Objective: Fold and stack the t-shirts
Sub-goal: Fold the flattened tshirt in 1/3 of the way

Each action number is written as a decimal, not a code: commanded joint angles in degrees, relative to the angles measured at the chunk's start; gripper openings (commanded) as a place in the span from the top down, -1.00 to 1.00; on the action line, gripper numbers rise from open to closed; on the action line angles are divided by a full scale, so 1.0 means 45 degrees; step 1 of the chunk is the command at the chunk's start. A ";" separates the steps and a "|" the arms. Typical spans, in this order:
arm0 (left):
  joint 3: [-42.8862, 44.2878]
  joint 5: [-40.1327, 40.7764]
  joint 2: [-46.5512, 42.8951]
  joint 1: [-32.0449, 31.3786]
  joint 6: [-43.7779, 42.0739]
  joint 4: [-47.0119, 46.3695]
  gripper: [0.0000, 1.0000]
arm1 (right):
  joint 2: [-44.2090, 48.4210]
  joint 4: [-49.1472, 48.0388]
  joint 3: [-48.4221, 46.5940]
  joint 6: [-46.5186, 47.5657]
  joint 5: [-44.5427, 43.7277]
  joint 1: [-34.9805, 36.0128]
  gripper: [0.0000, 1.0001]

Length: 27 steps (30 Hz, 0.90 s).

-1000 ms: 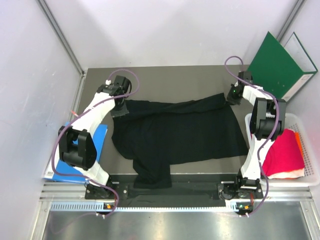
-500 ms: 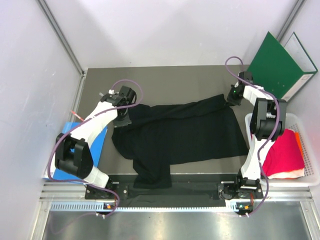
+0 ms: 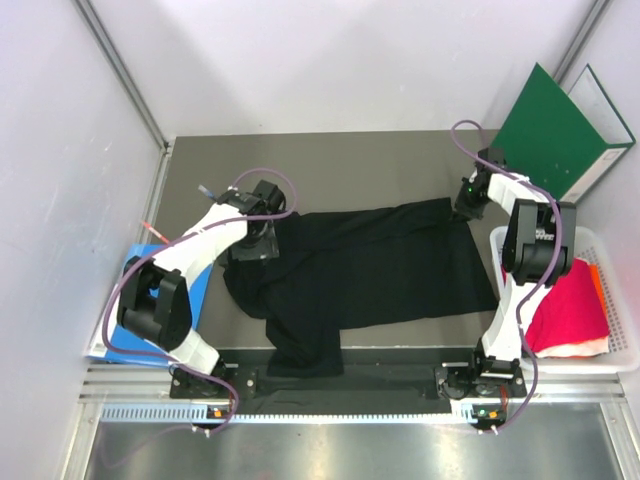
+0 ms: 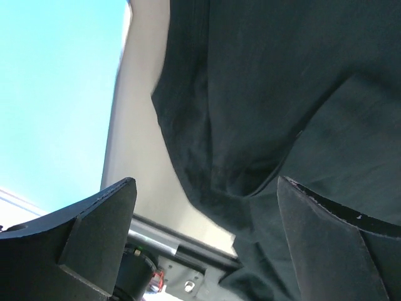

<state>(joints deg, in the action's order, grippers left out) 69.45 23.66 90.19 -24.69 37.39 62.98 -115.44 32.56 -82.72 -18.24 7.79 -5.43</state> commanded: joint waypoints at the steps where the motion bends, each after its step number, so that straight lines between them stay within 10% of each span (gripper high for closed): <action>1: 0.1885 0.1108 0.0716 0.0076 -0.0085 -0.0771 -0.96 | 0.0380 0.0832 0.0179 0.0186 -0.0540 -0.0199 1.00; 4: 0.3057 0.1461 0.1674 0.0212 -0.0298 -0.1026 -0.96 | 0.0029 0.0968 -0.0015 0.0186 -0.0598 -0.0199 0.79; 10: 0.4487 0.0564 0.3139 0.1558 -0.0866 -0.2061 -0.96 | 0.0593 0.0520 0.0042 0.0167 -0.0910 -0.0199 -0.47; 27: 0.6148 -0.1156 0.6050 0.2752 -0.1609 -0.3351 -0.82 | -0.1534 -0.1433 -0.1227 -0.0341 0.0631 -0.0180 -0.47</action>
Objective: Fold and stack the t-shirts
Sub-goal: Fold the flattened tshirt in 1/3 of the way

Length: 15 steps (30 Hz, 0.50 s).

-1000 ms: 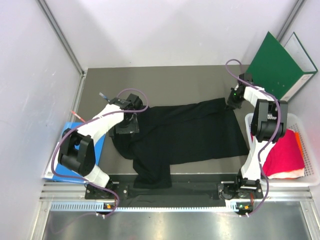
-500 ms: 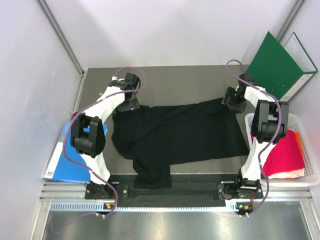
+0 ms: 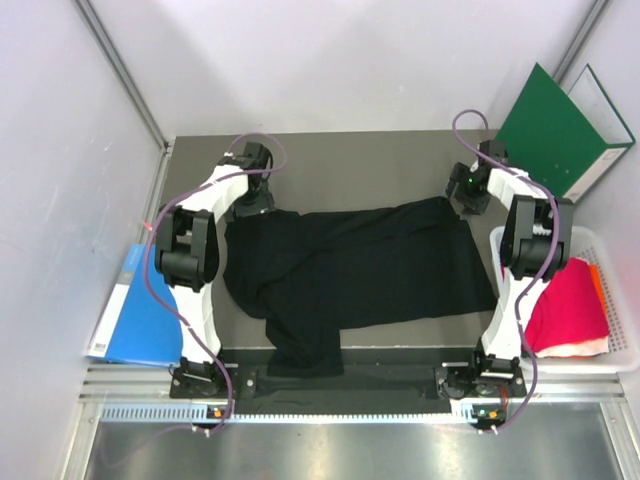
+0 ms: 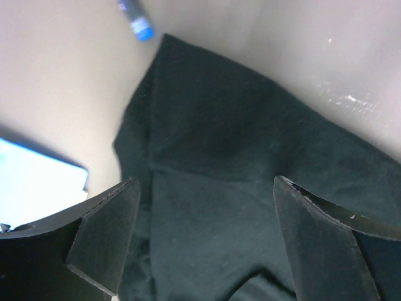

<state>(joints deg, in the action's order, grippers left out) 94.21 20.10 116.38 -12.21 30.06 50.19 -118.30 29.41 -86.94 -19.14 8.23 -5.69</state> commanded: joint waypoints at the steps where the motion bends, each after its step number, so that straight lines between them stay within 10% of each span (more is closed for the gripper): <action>1: 0.0723 -0.0365 0.0329 -0.0022 0.0018 -0.0529 -0.81 | -0.0995 -0.0792 -0.0406 -0.0123 0.0670 -0.0121 -0.46; 9: 0.1970 0.0045 0.1773 -0.0002 0.0213 -0.0199 -0.66 | -0.1640 -0.0871 -0.1051 -0.0084 0.1452 -0.0063 -0.06; 12: 0.2828 0.0143 0.2515 0.0017 0.0330 0.0288 -0.16 | -0.1855 -0.0696 -0.1324 -0.0006 0.1667 -0.0063 0.69; 15: 0.3746 0.0319 0.3180 0.0017 0.0331 0.0699 0.95 | -0.1914 -0.0637 -0.1423 0.0014 0.1707 -0.0082 1.00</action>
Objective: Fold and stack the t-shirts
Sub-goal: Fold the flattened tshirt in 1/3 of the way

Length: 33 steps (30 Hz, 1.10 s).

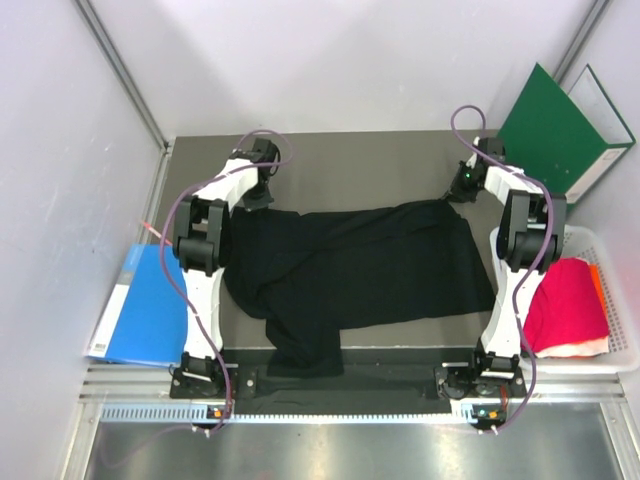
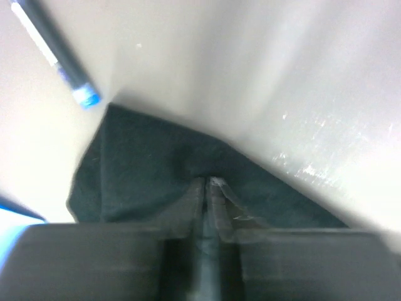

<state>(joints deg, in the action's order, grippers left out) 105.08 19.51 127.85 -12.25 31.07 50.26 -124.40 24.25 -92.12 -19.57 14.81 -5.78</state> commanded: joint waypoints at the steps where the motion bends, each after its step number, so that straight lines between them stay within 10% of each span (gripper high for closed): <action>1: 0.1588 0.0566 0.0805 0.0046 0.0165 0.1015 1.00 | -0.0540 0.0490 -0.0291 0.0169 0.0148 -0.0044 1.00; 20: 0.4714 0.0725 0.1744 0.0457 -0.0419 0.0919 1.00 | -0.0441 -0.1325 -0.1071 -0.0553 -0.1123 -0.0160 1.00; 25: 0.3785 0.0491 0.0948 0.0710 -0.0557 0.0922 -0.19 | -0.0930 -0.0799 -0.1874 -0.0514 -0.0986 -0.0161 1.00; 33: -0.0438 -0.0819 -0.1125 0.1550 -0.0303 -0.0817 -0.14 | -0.0813 -0.0877 -0.1483 -0.0533 -0.0888 -0.0239 1.00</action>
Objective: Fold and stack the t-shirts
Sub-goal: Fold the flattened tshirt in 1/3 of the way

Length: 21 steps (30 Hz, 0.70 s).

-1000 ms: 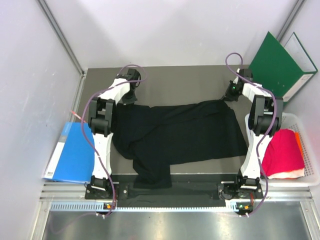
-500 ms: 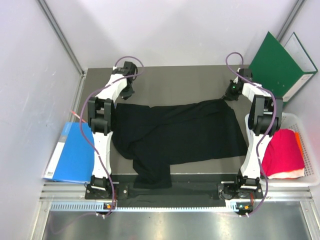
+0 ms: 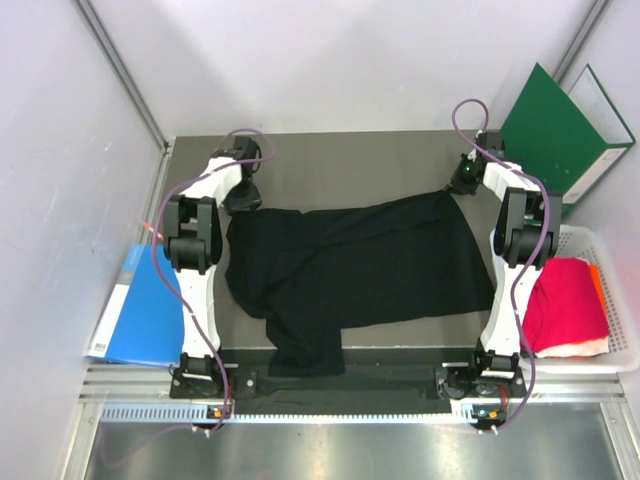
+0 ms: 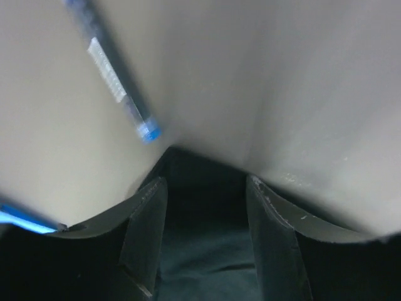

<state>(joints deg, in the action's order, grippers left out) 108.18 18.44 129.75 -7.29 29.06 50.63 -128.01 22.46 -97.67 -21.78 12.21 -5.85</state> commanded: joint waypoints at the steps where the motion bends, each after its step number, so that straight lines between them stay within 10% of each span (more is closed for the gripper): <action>1: -0.1555 -0.0659 -0.1723 0.0467 0.0163 -0.1035 -0.14 | 0.0008 -0.0498 -0.0191 -0.0062 -0.0272 -0.0224 1.00; 11: -0.1912 -0.1011 -0.1023 0.0487 0.0222 -0.0901 -0.11 | 0.0125 -0.0518 -0.0015 -0.0043 -0.0213 -0.0263 1.00; 16: -0.1034 -0.0953 -0.0007 0.0487 0.0436 -0.0490 1.00 | 0.0086 -0.0440 -0.0093 -0.0004 -0.0174 -0.0263 1.00; 21: 0.0095 -0.0114 -0.0279 0.0545 0.0437 -0.0451 1.00 | 0.0067 -0.0440 -0.0190 0.0074 -0.0271 -0.0302 1.00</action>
<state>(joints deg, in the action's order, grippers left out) 103.88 14.59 127.76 -5.37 30.30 49.45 -128.01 22.33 -97.54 -22.13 12.25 -5.91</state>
